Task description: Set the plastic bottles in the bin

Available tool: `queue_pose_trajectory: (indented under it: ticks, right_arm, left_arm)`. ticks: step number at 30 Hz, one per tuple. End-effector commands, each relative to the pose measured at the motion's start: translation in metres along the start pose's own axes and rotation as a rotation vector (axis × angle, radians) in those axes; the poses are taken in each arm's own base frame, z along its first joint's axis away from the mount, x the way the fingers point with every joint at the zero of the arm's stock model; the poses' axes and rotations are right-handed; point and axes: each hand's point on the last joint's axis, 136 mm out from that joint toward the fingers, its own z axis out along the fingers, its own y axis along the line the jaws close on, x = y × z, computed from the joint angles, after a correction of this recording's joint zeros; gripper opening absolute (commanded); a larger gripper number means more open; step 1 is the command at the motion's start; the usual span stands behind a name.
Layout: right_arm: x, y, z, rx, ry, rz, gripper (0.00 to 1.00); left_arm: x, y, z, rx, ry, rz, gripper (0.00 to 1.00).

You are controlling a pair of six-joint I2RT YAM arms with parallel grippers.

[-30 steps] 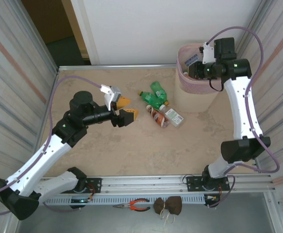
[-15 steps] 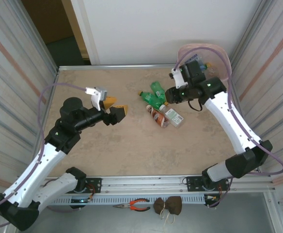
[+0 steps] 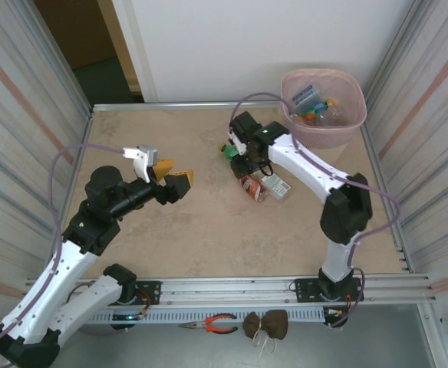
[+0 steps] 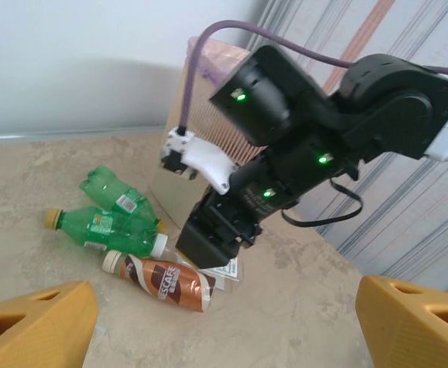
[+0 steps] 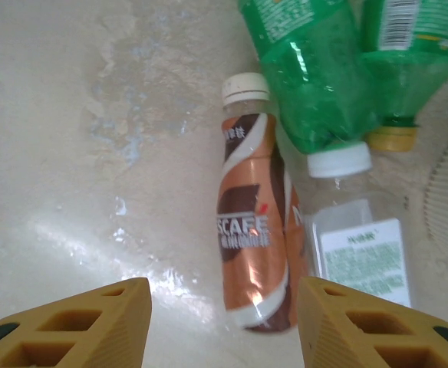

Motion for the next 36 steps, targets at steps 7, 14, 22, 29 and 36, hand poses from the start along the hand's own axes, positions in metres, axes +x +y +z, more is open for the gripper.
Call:
queue_pose_trajectory:
  ticks: [7,14,22,29,36]
  right_arm:
    - [-0.022,0.005,0.051,0.174,0.097,-0.139,0.51]
    - [-0.039,0.006,0.084,0.274,0.127,-0.219,0.52]
    - [-0.041,0.008,0.113,0.287,0.163,-0.241,0.53]
    - [-0.033,0.007,0.129,0.302,0.202,-0.256,0.54]
    - [-0.024,0.004,0.139,0.318,0.241,-0.271,0.54]
  left_arm:
    - [0.003,0.008,-0.010,-0.048,-0.017,-0.026,0.87]
    - [0.001,0.010,-0.014,-0.066,-0.025,-0.029,0.85]
    - [0.002,0.014,-0.023,-0.099,-0.040,-0.021,0.84]
    - [0.001,0.015,-0.026,-0.113,-0.049,-0.017,0.82]
    - [-0.002,0.016,-0.028,-0.124,-0.063,-0.003,0.83]
